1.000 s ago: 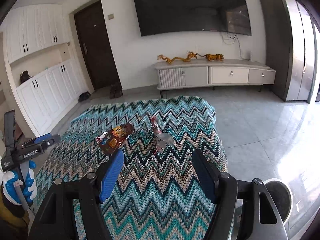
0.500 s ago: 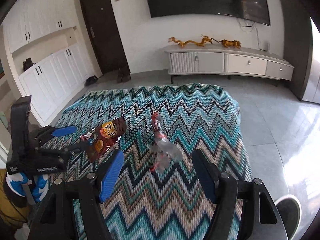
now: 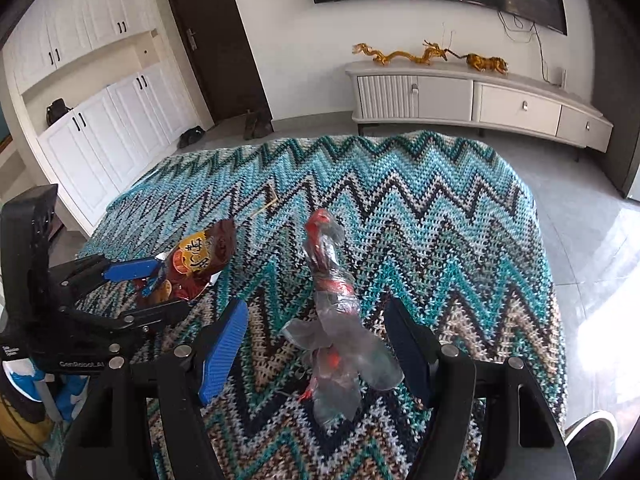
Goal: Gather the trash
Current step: 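Grasp the red-capped plastic bottle with the right tool while the left tool grasps the brown snack bag, then lift the bottle and snack bag and carry both tools over the bin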
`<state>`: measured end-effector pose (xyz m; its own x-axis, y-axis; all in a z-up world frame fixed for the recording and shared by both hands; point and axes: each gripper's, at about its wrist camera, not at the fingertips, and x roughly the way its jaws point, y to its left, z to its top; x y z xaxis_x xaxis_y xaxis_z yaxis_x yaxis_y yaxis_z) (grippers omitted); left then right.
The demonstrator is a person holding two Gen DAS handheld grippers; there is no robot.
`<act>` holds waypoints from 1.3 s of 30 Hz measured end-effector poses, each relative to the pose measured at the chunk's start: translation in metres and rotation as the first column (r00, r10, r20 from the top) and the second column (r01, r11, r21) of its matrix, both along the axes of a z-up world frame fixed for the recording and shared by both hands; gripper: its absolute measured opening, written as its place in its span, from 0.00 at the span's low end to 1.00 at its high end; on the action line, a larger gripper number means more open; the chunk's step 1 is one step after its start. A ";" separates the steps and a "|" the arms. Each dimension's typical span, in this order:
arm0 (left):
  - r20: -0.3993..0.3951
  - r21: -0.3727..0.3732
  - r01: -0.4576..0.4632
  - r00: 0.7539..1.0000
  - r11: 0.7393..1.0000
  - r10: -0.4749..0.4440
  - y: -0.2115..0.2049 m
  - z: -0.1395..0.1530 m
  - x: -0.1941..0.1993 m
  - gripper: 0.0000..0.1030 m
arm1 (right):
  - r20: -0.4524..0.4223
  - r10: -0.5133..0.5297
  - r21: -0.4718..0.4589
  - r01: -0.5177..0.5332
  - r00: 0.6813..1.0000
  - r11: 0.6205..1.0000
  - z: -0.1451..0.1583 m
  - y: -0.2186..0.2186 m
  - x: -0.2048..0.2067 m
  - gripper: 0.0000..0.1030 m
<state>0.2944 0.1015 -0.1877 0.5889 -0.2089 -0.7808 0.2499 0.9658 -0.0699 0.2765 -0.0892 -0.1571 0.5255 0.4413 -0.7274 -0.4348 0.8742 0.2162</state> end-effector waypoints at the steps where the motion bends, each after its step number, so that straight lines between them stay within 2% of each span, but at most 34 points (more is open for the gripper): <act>1: 0.003 0.008 0.005 1.000 1.000 -0.005 -0.001 -0.001 0.000 0.67 | -0.003 0.000 -0.002 0.000 1.000 1.000 -0.001 0.001 0.001 0.64; 6: 0.016 0.041 0.033 0.999 0.999 -0.033 -0.011 -0.004 -0.001 0.58 | -0.028 0.004 -0.043 -0.005 1.000 0.999 -0.011 0.006 0.005 0.41; 9: 0.022 0.046 0.037 0.999 0.998 -0.038 -0.014 -0.005 -0.002 0.52 | -0.031 0.003 -0.051 -0.005 1.000 0.999 -0.014 0.006 0.004 0.30; 11: 0.026 0.049 0.027 0.999 0.998 -0.028 -0.013 -0.005 -0.003 0.48 | -0.035 0.001 -0.040 -0.003 0.999 0.999 -0.013 0.004 0.001 0.28; 20: 0.040 0.067 -0.015 0.999 0.998 0.012 -0.012 0.001 -0.009 0.35 | -0.067 -0.028 0.029 0.030 0.997 0.999 -0.009 -0.023 -0.045 0.27; 26: 0.048 -0.039 -0.060 0.997 0.997 0.062 0.007 0.016 -0.028 0.19 | -0.066 -0.045 0.059 0.049 0.997 0.997 0.004 -0.031 -0.081 0.27; 39: 0.124 -0.093 -0.078 0.988 0.993 0.089 0.026 0.058 -0.098 0.13 | -0.014 -0.049 0.086 0.050 0.999 0.995 0.037 -0.029 -0.134 0.27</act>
